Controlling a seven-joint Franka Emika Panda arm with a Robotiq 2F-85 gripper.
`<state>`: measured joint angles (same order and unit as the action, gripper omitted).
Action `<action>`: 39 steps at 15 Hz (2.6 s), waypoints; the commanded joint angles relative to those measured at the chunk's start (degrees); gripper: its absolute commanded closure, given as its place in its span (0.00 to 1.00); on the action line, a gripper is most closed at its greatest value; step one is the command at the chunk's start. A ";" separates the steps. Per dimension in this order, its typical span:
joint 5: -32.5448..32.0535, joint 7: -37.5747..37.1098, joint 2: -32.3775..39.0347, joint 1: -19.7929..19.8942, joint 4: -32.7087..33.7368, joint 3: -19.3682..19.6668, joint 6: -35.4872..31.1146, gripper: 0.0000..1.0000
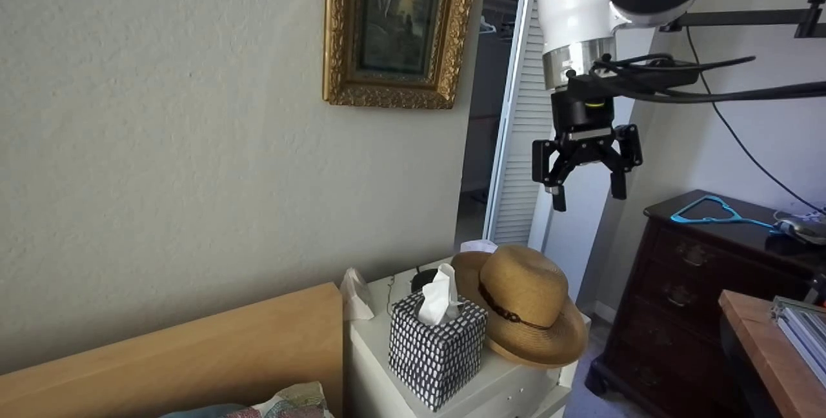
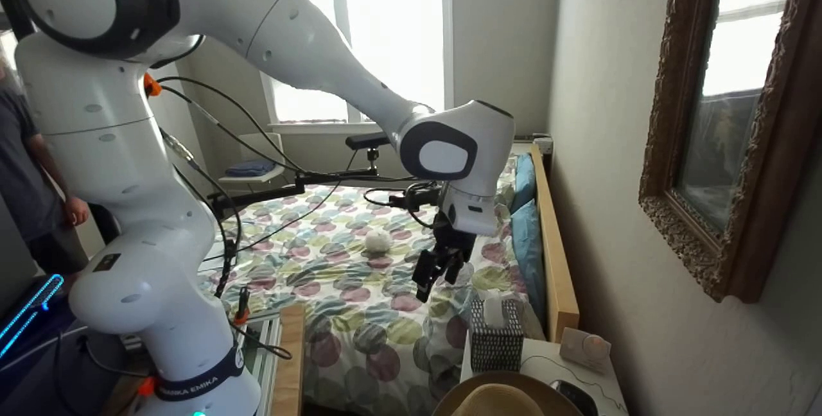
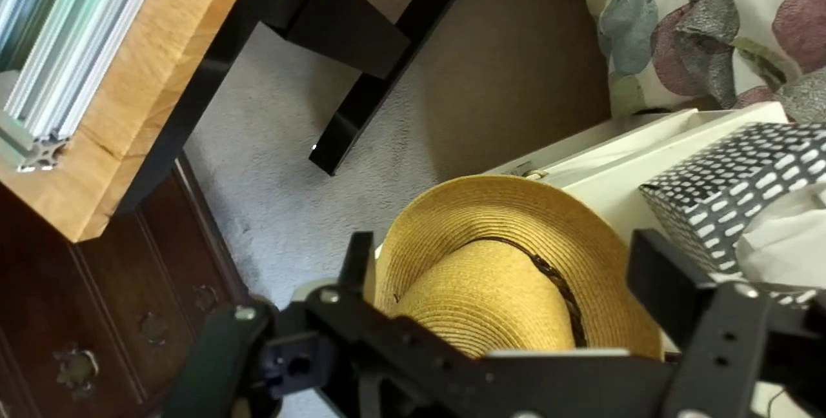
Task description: Put the hat on the picture frame.
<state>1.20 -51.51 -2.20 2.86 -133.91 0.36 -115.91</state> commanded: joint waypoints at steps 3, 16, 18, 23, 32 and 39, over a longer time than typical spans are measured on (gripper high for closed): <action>1.34 -0.14 1.18 0.09 -0.20 1.41 -0.96 0.00; -4.92 -12.90 12.61 1.96 2.11 7.18 -19.00 0.00; -5.18 -13.94 15.16 1.56 3.12 8.43 -23.01 0.00; -4.36 -14.14 19.59 0.86 4.76 10.64 -28.21 0.00; -2.20 -12.81 27.19 0.01 8.16 11.62 -33.75 0.00; -1.00 -12.41 32.44 -0.91 12.13 11.65 -32.89 0.00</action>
<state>-1.61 -63.96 27.63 2.89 -124.26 11.39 -148.85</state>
